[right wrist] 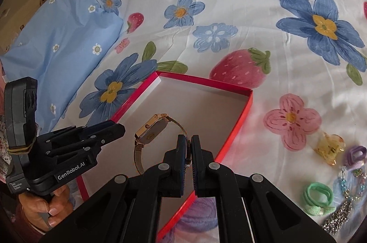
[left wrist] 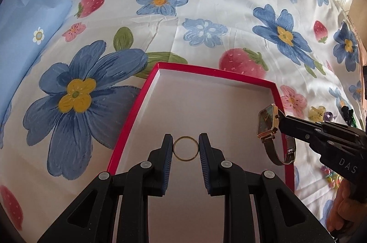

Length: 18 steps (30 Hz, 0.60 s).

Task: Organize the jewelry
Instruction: 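Carry ring and watch into the red box and open both tools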

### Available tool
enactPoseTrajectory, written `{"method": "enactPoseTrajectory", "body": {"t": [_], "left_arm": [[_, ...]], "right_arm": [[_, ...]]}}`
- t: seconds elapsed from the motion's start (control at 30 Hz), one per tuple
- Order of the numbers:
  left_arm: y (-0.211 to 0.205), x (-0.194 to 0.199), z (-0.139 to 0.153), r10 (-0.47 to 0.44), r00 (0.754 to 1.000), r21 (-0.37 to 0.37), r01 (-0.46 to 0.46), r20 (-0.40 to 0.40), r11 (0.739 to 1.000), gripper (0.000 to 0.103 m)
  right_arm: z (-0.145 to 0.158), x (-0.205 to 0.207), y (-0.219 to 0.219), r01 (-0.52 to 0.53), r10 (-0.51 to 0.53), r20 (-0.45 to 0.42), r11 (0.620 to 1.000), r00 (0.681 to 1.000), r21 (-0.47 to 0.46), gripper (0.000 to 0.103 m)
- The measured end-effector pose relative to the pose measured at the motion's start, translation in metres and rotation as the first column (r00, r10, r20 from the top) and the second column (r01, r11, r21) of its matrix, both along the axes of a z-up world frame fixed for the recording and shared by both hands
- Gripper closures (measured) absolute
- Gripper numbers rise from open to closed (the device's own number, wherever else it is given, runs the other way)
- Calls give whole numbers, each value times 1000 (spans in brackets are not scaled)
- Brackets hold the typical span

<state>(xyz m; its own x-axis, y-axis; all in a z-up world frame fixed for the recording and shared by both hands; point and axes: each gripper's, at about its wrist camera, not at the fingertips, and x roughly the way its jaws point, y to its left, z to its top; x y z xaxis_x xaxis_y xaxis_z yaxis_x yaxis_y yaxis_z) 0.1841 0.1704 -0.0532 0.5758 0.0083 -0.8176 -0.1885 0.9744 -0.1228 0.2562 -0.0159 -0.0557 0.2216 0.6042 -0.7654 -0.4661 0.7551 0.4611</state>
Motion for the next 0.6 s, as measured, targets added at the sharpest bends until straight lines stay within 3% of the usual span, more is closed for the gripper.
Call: {"method": "enactPoseTrajectory", "body": {"t": [0.3,0.6], "left_arm": [[11,42,-34,0,996,-4,0,-92,1000,81],[10,56,-47,5,988,-2,-5,-156,1000,80]], "right_arm": [[-34,19,31,-67,63,-42,994,997,-90,99],[-43,21,47,-139,133,-44,976,990,-170,97]]}}
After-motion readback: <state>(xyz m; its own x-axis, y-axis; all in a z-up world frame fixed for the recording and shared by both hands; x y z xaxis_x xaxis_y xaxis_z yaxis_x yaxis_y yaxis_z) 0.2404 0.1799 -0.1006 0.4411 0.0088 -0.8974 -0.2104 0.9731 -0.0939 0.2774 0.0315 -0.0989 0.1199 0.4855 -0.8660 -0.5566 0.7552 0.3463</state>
